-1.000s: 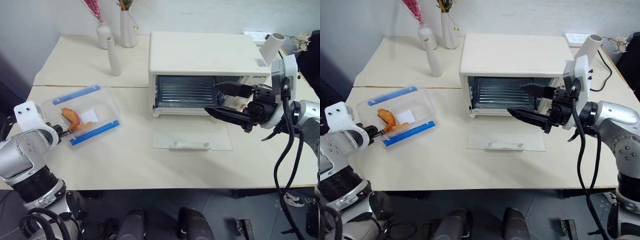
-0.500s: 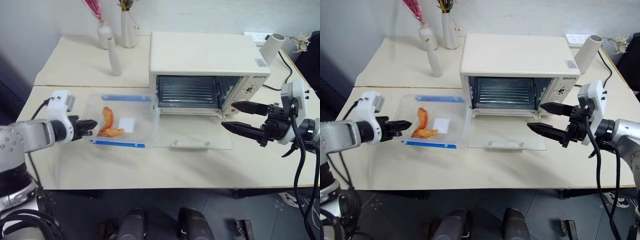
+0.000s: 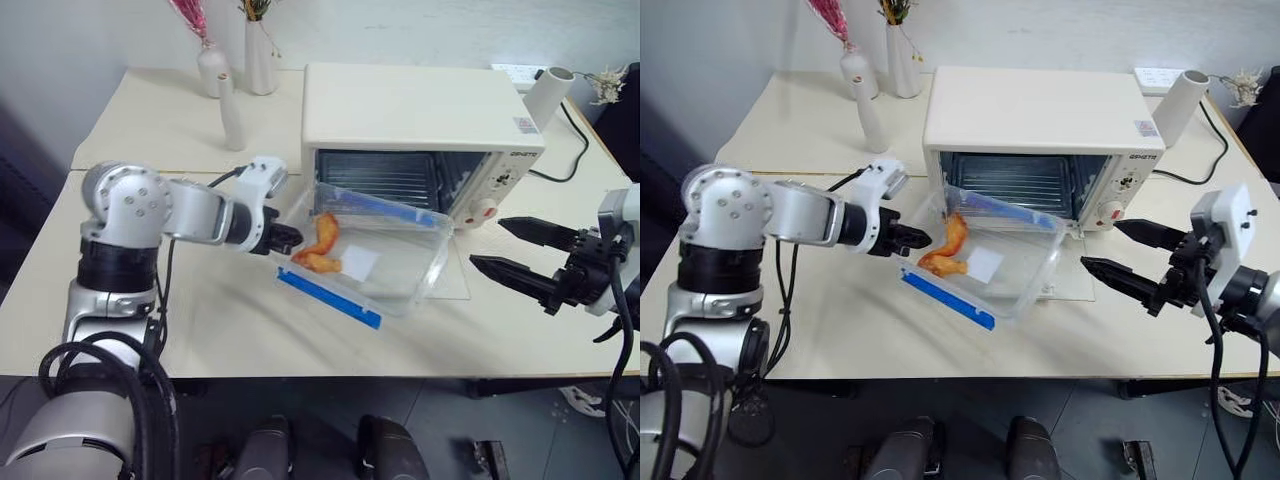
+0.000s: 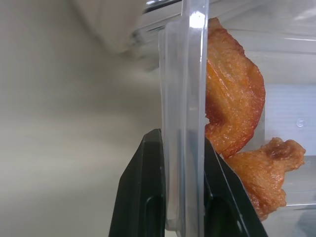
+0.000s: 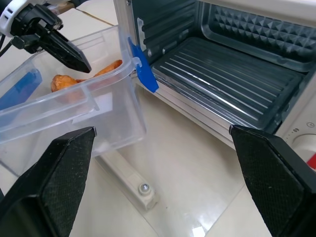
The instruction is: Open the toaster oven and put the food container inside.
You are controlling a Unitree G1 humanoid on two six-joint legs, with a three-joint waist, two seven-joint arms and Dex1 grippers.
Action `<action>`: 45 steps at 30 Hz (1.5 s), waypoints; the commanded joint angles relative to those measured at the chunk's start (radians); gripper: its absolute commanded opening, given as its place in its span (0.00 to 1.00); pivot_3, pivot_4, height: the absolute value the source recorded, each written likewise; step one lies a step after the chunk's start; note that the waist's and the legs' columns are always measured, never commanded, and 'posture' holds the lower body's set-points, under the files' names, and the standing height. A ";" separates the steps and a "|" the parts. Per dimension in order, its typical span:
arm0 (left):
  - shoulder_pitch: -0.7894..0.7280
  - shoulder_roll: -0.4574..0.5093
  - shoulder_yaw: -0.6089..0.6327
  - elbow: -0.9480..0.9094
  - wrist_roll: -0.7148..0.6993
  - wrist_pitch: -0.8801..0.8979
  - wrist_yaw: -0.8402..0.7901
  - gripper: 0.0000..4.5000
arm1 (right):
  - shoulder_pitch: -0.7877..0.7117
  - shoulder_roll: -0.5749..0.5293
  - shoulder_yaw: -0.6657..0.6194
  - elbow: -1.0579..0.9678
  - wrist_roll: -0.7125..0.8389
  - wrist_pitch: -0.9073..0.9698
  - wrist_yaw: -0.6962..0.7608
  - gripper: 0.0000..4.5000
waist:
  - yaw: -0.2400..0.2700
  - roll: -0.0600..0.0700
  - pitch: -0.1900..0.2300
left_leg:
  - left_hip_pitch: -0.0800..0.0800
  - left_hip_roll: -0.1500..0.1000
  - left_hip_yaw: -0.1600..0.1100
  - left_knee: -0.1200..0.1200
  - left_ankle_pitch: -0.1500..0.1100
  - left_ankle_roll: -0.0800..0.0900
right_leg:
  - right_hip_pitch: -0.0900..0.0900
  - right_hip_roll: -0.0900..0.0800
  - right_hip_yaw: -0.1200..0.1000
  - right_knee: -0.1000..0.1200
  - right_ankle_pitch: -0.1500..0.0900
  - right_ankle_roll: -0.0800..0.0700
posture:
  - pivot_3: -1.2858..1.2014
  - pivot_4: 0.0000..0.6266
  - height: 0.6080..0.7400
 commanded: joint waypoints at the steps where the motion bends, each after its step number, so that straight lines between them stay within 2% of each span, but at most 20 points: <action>1: -0.053 -0.027 -0.031 0.005 0.062 -0.010 -0.062 0.06 | 0.031 0.015 -0.070 -0.051 0.036 0.002 -0.031 1.00 | -0.002 0.000 0.000 | 0.000 0.000 0.001 0.000 0.000 0.000 | 0.000 0.000 0.000 0.000 0.000 0.000 | 0.52 0.24 1.00; 6: -0.079 -0.085 -0.071 0.044 0.200 -0.037 -0.122 0.06 | 0.056 0.020 -0.083 -0.063 0.043 -0.006 -0.052 1.00 | -0.006 0.000 0.000 | 0.000 0.000 0.003 -0.001 0.000 0.000 | 0.000 0.000 0.000 0.000 0.000 0.000 | 0.52 0.24 1.00; 11: -0.085 -0.133 -0.055 0.095 0.324 -0.054 -0.144 0.06 | 0.065 0.019 -0.084 -0.064 0.045 -0.013 -0.063 1.00 | -0.006 0.000 0.000 | 0.000 0.000 0.007 0.000 0.000 0.000 | 0.000 0.000 0.000 0.000 0.000 0.000 | 0.52 0.24 1.00; 12: -0.082 -0.142 -0.042 0.100 0.343 -0.058 -0.141 0.21 | 0.064 0.019 -0.083 -0.062 0.044 -0.015 -0.065 1.00 | -0.006 0.000 0.000 | 0.000 0.000 0.007 0.000 0.000 0.000 | 0.000 0.000 0.000 0.000 0.000 0.000 | 0.52 0.24 1.00; 15: -0.078 -0.166 -0.012 0.093 0.385 -0.047 -0.155 0.38 | 0.058 0.019 -0.072 -0.053 0.038 -0.020 -0.070 1.00 | -0.002 0.000 0.000 | 0.000 0.000 0.007 0.000 0.001 0.000 | 0.000 0.000 0.000 0.000 0.000 0.000 | 0.52 0.24 1.00; 18: -0.071 -0.182 0.047 0.069 0.388 -0.016 -0.182 0.49 | 0.062 0.013 -0.058 -0.045 0.020 -0.026 -0.065 1.00 | -0.003 0.000 0.000 | 0.000 0.000 0.007 0.000 0.001 0.000 | 0.000 0.000 0.000 0.000 0.000 0.000 | 0.52 0.24 1.00; 22: -0.062 -0.182 0.143 0.024 0.355 -0.010 -0.236 0.49 | 0.064 0.001 -0.063 -0.033 0.014 -0.025 -0.057 1.00 | -0.006 0.000 0.000 | 0.000 0.000 0.006 0.000 0.001 0.000 | 0.000 0.000 0.000 0.000 0.000 0.000 | 0.52 0.24 1.00; 26: -0.060 -0.141 0.215 -0.050 0.306 -0.018 -0.348 0.49 | 0.062 -0.019 -0.086 -0.034 0.038 -0.003 -0.044 1.00 | -0.007 0.000 0.000 | 0.000 0.001 0.006 0.000 0.001 0.000 | 0.000 0.000 0.000 0.000 0.000 0.000 | 0.52 0.24 1.00; 31: -0.018 -0.027 0.262 -0.113 0.239 -0.107 -0.567 0.49 | 0.086 -0.065 -0.127 -0.070 0.113 0.043 0.011 1.00 | -0.007 0.000 0.000 | 0.000 0.001 0.006 0.000 0.001 0.000 | 0.000 0.000 0.000 0.000 0.000 0.000 | 0.52 0.24 1.00; 37: 0.082 0.111 0.259 -0.147 0.184 -0.234 -0.846 0.49 | 0.097 -0.102 -0.160 -0.078 0.172 0.087 0.023 1.00 | -0.008 0.000 0.000 | 0.001 0.001 0.007 0.000 0.001 0.000 | 0.001 0.000 0.000 0.000 0.000 0.000 | 0.52 0.24 1.00; 38: 0.098 0.126 0.251 -0.155 0.178 -0.255 -0.891 0.50 | 0.096 -0.107 -0.163 -0.079 0.184 0.094 0.023 0.96 | -0.008 0.000 0.000 | 0.001 0.001 0.007 0.000 0.001 0.000 | 0.001 0.000 0.000 0.000 0.000 0.000 | 0.52 0.24 1.00; 40: 0.145 0.164 0.229 -0.176 0.163 -0.302 -1.011 0.42 | 0.098 -0.112 -0.173 -0.092 0.249 0.122 0.011 0.88 | -0.005 0.000 0.000 | 0.001 0.001 0.006 0.000 0.001 0.000 | 0.001 0.000 0.000 0.000 0.000 0.000 | 0.52 0.24 1.00; 41: 0.173 0.190 0.201 -0.194 0.165 -0.335 -1.086 0.38 | 0.110 -0.113 -0.180 -0.108 0.285 0.138 0.011 0.80 | -0.005 0.000 0.000 | 0.001 0.001 0.006 0.000 0.001 0.000 | 0.001 0.000 0.000 0.000 0.000 0.000 | 0.52 0.24 1.00; 45: 0.254 0.278 0.049 -0.244 0.247 -0.492 -1.310 0.13 | 0.182 -0.107 -0.188 -0.179 0.354 0.171 0.014 0.52 | -0.005 0.000 0.000 | 0.001 0.001 0.007 -0.001 0.000 0.000 | 0.001 0.000 0.000 -0.001 0.000 0.000 | 0.52 0.24 1.00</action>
